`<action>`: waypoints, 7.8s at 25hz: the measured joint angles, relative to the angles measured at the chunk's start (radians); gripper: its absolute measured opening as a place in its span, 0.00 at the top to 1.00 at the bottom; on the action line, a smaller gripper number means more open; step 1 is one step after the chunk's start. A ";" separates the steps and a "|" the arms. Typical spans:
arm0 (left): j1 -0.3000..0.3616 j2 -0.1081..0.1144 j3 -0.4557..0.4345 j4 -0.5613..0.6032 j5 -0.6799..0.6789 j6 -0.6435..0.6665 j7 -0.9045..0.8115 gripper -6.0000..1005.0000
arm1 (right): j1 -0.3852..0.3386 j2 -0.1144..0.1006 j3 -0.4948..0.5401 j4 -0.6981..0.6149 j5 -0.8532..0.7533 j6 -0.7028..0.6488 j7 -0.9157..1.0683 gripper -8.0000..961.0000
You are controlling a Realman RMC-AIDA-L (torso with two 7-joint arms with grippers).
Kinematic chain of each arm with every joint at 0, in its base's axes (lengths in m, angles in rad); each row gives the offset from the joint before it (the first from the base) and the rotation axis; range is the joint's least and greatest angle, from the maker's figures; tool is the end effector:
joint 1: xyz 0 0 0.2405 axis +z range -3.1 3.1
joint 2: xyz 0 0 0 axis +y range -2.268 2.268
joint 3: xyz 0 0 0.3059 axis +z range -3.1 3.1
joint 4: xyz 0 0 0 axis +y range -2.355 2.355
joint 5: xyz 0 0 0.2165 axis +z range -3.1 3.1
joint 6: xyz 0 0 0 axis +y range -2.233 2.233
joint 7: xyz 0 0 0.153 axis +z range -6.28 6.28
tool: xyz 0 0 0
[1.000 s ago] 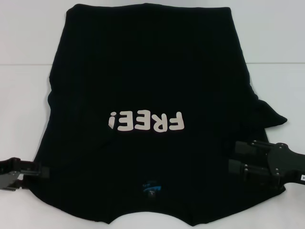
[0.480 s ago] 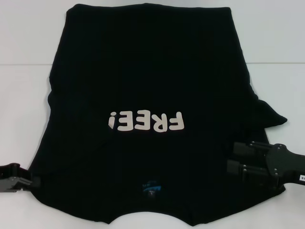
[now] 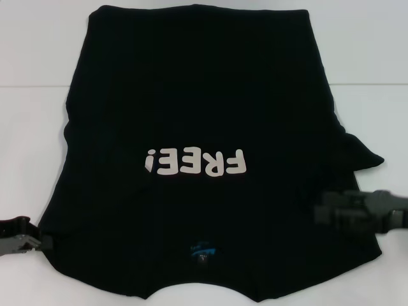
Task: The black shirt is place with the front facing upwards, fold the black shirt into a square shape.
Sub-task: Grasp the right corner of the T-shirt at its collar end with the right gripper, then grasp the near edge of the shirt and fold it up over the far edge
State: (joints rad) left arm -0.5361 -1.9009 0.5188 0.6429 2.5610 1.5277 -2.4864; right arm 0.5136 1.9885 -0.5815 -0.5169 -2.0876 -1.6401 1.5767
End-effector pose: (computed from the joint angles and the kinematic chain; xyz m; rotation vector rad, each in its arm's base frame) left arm -0.4072 0.3448 0.0451 -1.9650 -2.0894 -0.1493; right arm 0.3364 0.3399 -0.0103 -2.6816 1.0752 0.7463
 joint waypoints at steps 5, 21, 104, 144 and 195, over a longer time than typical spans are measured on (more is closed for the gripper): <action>-0.001 0.004 -0.001 0.000 -0.002 0.006 0.006 0.97 | 0.082 -0.063 0.000 -0.080 -0.160 0.009 0.379 0.26; -0.010 -0.001 -0.001 0.010 -0.004 0.022 0.016 0.97 | 0.111 -0.106 0.006 -0.118 -0.520 0.021 0.806 0.26; -0.040 -0.007 -0.003 0.006 -0.026 0.098 0.070 0.97 | 0.239 -0.035 -0.062 -0.039 -0.517 0.104 0.790 0.89; -0.148 0.009 -0.287 -0.138 -0.139 -0.173 0.127 0.97 | 0.284 -0.091 0.108 -0.125 -0.365 0.292 0.779 0.89; -0.178 -0.146 -0.278 -0.145 -0.265 -0.647 0.259 0.91 | 0.308 0.006 0.018 0.014 -0.282 0.780 0.694 0.88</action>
State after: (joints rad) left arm -0.7145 -2.0474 0.2403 0.4983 2.2955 0.8809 -2.2271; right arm 0.8216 1.9943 -0.5638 -0.5028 -2.3695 -0.8603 2.2703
